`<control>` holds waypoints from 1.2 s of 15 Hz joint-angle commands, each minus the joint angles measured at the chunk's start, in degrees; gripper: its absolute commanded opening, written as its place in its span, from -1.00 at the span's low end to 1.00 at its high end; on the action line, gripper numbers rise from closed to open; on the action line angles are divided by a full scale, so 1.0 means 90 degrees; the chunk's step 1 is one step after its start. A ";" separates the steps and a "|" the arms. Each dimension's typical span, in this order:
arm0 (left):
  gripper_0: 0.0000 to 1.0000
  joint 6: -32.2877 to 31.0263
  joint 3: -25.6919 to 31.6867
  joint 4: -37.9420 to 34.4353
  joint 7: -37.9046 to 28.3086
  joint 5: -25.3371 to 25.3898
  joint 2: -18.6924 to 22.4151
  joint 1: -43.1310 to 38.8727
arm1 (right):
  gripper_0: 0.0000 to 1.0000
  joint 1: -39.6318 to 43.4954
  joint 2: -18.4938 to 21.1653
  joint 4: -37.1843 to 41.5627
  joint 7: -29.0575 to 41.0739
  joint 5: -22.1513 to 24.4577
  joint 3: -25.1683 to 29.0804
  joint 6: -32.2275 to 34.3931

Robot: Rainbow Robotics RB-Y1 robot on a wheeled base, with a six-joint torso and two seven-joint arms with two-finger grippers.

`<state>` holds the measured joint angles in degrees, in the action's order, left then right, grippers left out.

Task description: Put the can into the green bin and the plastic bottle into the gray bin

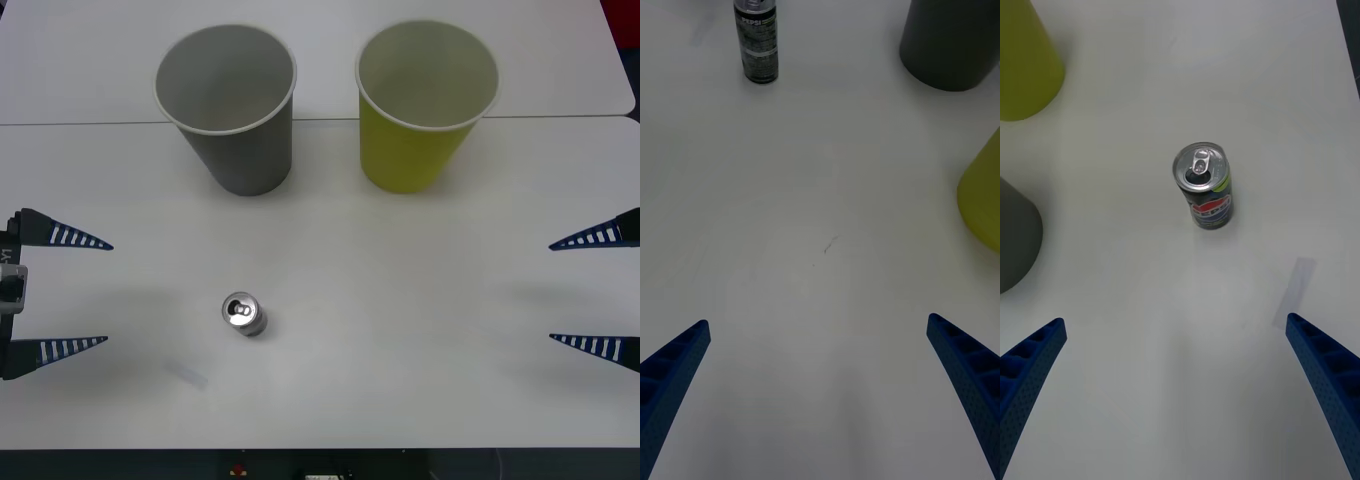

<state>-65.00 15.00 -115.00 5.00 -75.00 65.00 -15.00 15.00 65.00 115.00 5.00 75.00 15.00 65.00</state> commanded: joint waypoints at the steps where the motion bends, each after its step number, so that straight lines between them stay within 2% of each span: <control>1: 1.00 0.0000 0.0000 0.0000 0.0000 0.0000 0.0000 0.0000 | 1.00 0.0000 0.0000 0.0000 0.0000 0.0000 0.0000 0.0000; 4: 1.00 0.0025 0.0130 0.0151 0.0021 0.0062 -0.0220 -0.0159 | 1.00 0.0000 0.0000 0.0000 0.0000 0.0000 0.0000 0.0000; 10: 1.00 0.0025 0.0081 0.0522 0.0226 0.0189 -0.0220 -0.0150 | 1.00 0.0000 0.0000 0.0000 0.0000 0.0000 0.0000 0.0000; 12: 1.00 0.0035 -0.0329 0.0903 0.0470 0.0530 -0.0220 -0.0003 | 1.00 0.0000 0.0000 0.0000 0.0000 0.0000 0.0000 0.0000; 18: 1.00 0.0025 -0.1647 0.2221 0.1817 0.1653 -0.0230 0.0671 | 1.00 0.0000 0.0000 0.0000 0.0000 0.0000 0.0000 0.0000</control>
<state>-64.77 1.52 -96.40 19.80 -61.34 62.93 -9.78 15.00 65.00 115.00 5.00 75.00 15.00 65.00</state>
